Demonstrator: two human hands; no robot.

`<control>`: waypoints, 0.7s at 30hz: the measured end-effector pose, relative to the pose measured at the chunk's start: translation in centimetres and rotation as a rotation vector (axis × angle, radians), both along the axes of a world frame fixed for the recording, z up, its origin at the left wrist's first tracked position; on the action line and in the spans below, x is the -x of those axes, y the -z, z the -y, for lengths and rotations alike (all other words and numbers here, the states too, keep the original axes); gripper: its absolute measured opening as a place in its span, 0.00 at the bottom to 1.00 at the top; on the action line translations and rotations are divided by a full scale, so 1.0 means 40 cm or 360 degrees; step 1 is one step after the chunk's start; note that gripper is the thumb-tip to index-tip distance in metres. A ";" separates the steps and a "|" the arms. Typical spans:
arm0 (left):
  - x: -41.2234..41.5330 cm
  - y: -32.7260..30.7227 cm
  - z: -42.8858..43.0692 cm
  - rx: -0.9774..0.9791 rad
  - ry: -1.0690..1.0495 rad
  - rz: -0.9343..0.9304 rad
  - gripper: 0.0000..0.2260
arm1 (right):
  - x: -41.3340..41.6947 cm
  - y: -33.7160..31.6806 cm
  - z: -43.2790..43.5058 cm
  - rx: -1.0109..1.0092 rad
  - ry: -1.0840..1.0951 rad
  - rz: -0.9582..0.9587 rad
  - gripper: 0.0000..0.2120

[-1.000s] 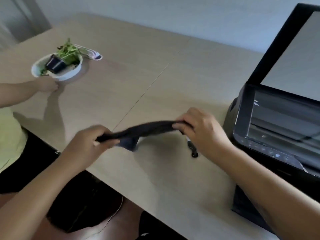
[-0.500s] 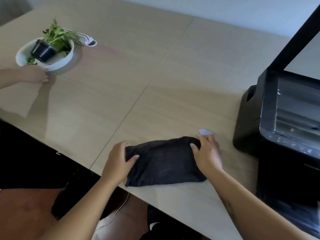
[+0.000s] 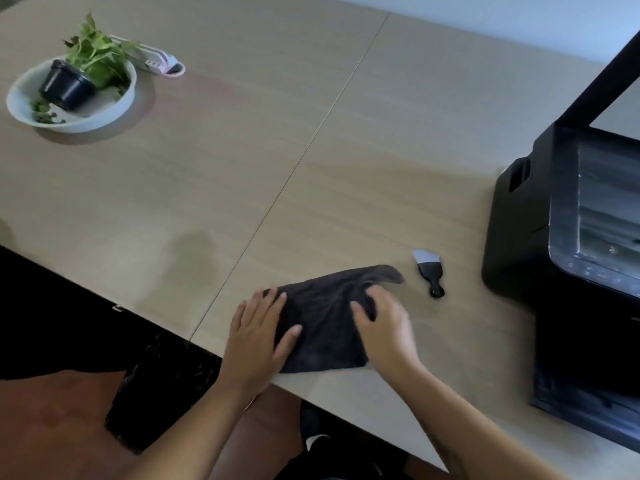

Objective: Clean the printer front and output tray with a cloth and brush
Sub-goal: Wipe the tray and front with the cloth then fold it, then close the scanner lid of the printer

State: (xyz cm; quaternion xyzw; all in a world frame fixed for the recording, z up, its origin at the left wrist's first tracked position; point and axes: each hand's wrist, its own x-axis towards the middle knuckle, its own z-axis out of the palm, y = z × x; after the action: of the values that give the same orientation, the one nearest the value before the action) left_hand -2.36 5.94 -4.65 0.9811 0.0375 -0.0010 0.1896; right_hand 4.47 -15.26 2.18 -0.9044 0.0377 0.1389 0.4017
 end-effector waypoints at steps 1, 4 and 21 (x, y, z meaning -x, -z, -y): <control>0.006 -0.010 -0.017 0.0100 -0.0112 0.0070 0.32 | 0.009 -0.005 -0.034 0.0037 -0.0311 0.0027 0.17; 0.020 -0.038 -0.040 0.0455 -0.0314 0.0212 0.29 | 0.044 0.025 -0.088 0.0060 -0.1082 -0.0278 0.26; -0.063 -0.041 -0.007 -0.0216 0.0503 0.0169 0.20 | -0.008 0.006 0.092 0.0140 -0.0712 0.0319 0.15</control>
State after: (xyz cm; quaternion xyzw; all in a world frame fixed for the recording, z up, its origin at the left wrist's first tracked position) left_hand 0.15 6.24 -2.99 0.9840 -0.1273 0.0234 0.1223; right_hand 4.81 -18.94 1.93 -0.9161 -0.1974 0.1323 0.3229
